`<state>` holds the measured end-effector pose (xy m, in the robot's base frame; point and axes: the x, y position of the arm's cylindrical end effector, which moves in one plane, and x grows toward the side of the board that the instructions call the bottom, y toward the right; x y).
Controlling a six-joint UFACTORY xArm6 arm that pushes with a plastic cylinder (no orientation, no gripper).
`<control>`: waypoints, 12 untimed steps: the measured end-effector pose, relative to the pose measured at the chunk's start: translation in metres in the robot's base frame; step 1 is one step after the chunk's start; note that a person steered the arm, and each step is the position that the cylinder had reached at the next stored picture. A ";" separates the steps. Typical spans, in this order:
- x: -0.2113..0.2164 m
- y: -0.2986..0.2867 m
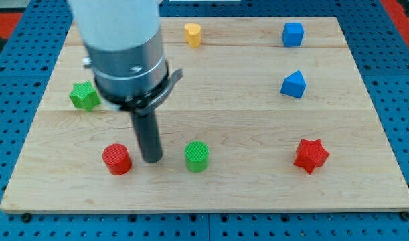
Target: Drag the green star to the bottom right of the yellow hexagon
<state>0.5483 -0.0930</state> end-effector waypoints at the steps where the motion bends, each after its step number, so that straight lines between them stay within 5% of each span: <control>1: 0.002 -0.027; 2: 0.001 -0.081; 8: -0.166 -0.122; 12: -0.190 -0.130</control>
<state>0.3581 -0.2228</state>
